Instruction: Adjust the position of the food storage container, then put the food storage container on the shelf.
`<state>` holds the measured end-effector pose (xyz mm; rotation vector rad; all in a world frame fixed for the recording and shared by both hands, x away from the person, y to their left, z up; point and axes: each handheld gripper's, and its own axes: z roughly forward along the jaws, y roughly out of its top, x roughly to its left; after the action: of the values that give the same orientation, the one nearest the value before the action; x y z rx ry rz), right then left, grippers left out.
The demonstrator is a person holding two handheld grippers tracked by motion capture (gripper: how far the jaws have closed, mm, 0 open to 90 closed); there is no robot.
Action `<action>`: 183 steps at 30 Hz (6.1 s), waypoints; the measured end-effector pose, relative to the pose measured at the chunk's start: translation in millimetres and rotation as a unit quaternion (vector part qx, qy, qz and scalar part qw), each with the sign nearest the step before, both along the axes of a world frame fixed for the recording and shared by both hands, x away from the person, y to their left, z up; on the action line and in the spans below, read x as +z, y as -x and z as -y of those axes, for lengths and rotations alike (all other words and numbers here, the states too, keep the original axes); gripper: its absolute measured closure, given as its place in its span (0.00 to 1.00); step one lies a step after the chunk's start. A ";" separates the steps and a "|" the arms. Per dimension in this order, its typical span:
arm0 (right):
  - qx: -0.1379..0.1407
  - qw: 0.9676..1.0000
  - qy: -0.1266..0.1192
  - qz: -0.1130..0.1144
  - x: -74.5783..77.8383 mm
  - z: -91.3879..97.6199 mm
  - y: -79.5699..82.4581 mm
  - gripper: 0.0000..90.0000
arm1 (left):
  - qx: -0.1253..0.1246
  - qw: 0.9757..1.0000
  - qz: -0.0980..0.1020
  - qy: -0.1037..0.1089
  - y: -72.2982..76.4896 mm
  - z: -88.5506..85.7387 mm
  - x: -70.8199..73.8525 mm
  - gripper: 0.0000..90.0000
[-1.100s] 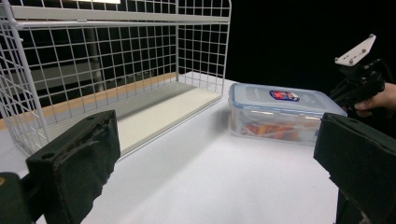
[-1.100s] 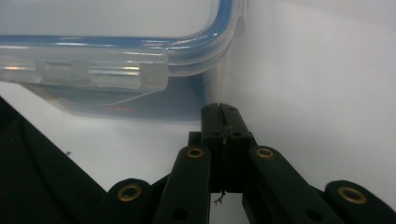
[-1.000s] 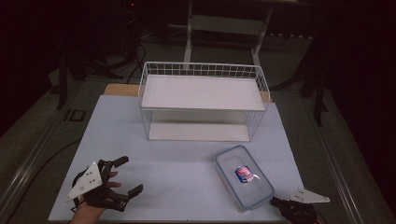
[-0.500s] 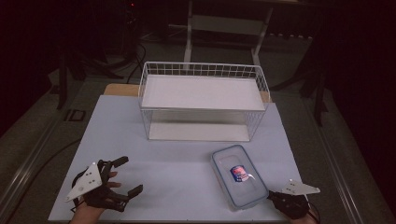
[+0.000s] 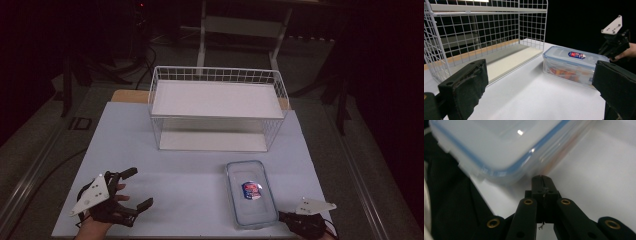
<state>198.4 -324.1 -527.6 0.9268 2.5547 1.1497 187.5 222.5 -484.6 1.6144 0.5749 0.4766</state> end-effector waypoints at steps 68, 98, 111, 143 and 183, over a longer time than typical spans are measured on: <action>0.232 0.972 0.031 0.027 3.0 -160.2 -39.2 1.00 | -0.003 1.000 0.001 -0.004 -0.4 1.8 -0.8 0.01; 0.248 0.966 0.041 0.056 2.1 -209.7 -47.6 1.00 | -0.004 1.000 0.001 -0.004 -0.2 1.4 -0.9 0.01; 0.213 0.974 0.053 0.060 -0.1 -240.6 -63.0 1.00 | -0.006 1.000 0.000 -0.005 -0.5 2.1 -1.5 0.01; 0.178 0.982 0.031 0.064 3.6 -264.9 -80.6 1.00 | -0.016 1.000 -0.003 -0.007 -1.0 4.8 -2.4 0.01; 0.013 0.972 -0.085 0.217 96.7 -110.2 -59.5 0.21 | -0.005 0.994 -0.109 -0.005 -59.8 47.7 47.8 0.01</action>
<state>257.8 -213.9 -430.8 0.5896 2.1499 1.4149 247.3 174.8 -436.8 1.6896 0.7290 0.2978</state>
